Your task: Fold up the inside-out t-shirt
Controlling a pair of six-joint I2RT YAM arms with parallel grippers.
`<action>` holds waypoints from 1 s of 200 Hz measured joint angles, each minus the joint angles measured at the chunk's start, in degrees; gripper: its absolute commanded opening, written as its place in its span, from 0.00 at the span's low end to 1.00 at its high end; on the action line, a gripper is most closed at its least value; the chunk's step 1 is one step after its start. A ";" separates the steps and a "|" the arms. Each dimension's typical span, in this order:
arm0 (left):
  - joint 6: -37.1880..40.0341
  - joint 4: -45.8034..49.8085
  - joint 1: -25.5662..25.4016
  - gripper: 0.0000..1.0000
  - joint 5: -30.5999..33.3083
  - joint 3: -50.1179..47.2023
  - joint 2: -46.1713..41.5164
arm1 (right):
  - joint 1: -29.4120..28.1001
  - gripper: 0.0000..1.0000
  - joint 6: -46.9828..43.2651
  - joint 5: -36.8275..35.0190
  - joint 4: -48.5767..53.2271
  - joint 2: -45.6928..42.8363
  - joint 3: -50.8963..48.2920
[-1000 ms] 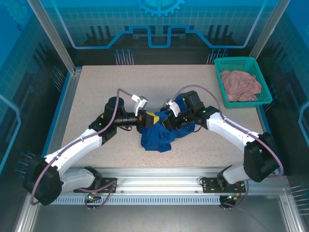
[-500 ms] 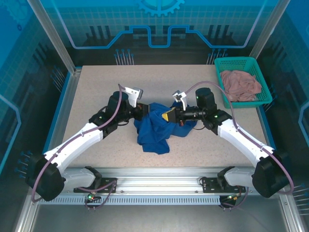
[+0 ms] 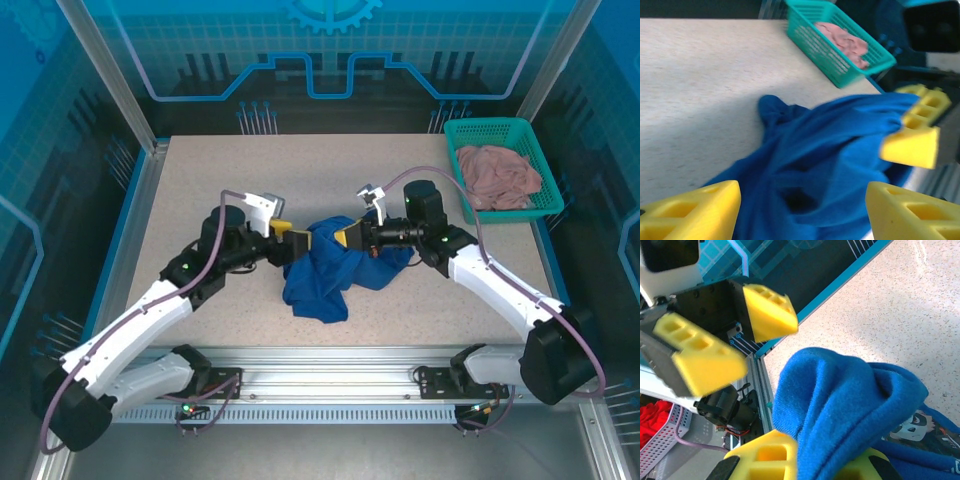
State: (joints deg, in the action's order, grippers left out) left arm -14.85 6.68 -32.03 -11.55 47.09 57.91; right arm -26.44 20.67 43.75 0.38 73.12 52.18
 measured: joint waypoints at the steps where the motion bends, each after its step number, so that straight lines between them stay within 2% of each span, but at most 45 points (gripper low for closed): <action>1: -0.02 -0.04 -0.11 0.68 -0.11 0.00 0.13 | 0.00 0.00 0.00 0.00 0.00 0.00 0.00; 7: -0.02 -0.55 -0.85 0.66 -0.83 0.00 1.36 | -0.02 0.00 0.13 0.00 -0.02 0.13 0.00; 15: -0.02 -1.16 -1.60 0.57 -1.66 0.04 3.26 | -0.02 0.00 0.17 0.02 -0.04 0.24 0.00; 36: -0.13 -2.05 -2.14 0.14 -2.49 0.63 8.44 | 0.00 0.01 0.11 0.04 0.15 0.28 0.02; 45: -0.17 -2.05 -2.10 0.00 -2.49 1.09 9.94 | 0.04 0.04 -0.20 -0.15 0.87 0.11 0.09; 94: 0.17 -2.56 -0.61 0.00 -1.81 0.92 7.58 | 3.21 0.09 -1.16 -1.22 4.09 -3.54 0.09; 167: -0.24 -3.15 1.86 0.00 -2.03 -1.88 3.30 | 3.23 0.14 0.59 -0.37 3.02 -2.60 0.09; 200: -0.63 -2.86 2.38 0.00 0.74 -2.27 2.54 | 3.19 0.03 1.57 -0.15 2.12 -2.60 0.11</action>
State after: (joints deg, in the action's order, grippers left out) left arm -15.49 3.81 -29.65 -10.81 44.82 60.45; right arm -23.24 22.24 43.59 2.50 70.52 52.29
